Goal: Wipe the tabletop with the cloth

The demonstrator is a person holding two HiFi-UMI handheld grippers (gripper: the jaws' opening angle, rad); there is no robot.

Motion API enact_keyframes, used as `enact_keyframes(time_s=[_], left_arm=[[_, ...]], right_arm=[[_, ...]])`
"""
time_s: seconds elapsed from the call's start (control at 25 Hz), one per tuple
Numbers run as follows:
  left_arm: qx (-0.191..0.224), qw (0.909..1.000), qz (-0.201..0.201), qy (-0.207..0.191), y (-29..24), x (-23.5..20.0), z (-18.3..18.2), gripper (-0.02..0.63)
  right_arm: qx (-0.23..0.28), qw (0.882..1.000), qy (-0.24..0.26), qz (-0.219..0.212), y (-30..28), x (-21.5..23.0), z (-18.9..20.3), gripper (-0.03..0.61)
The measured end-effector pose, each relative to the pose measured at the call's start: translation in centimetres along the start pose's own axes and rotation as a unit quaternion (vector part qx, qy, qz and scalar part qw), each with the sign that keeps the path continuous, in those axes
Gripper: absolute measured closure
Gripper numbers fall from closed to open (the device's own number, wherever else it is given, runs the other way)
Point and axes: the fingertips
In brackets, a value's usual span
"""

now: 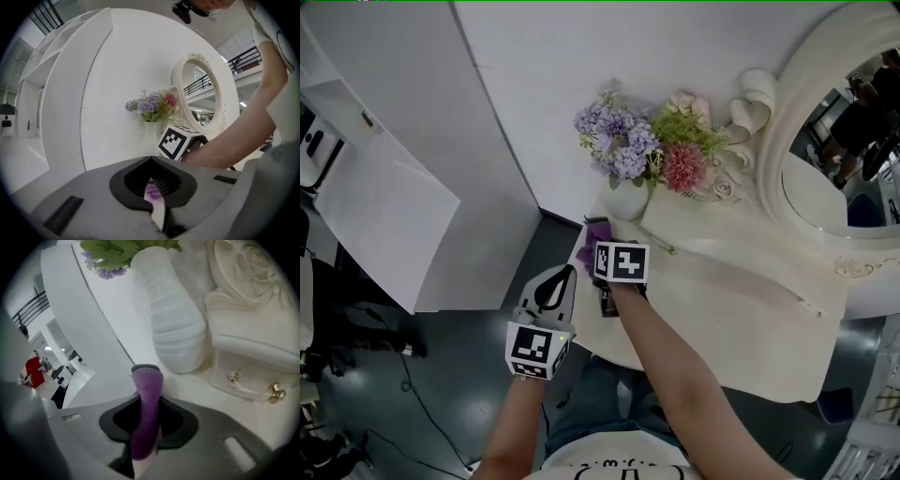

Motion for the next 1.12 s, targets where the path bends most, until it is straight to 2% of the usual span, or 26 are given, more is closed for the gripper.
enact_keyframes(time_s=[0.52,1.12], left_arm=[[0.001,0.9996,0.028,-0.010,-0.4,3.2,-0.4,0.617],[-0.004,0.9964,0.079,-0.032,-0.7,11.0,-0.4,0.617]], right_arm=[[-0.008,1.000,-0.011,0.021,3.8,3.2,1.9,0.485],[0.004,0.998,-0.061,0.026,9.8,8.6,4.6,0.485]])
Point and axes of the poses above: the fingertips, and each gripper's own axes: y backward along the fingers, x to its right, z out of its underside, and after that the axes turned 11 degrees about -z, right-handed
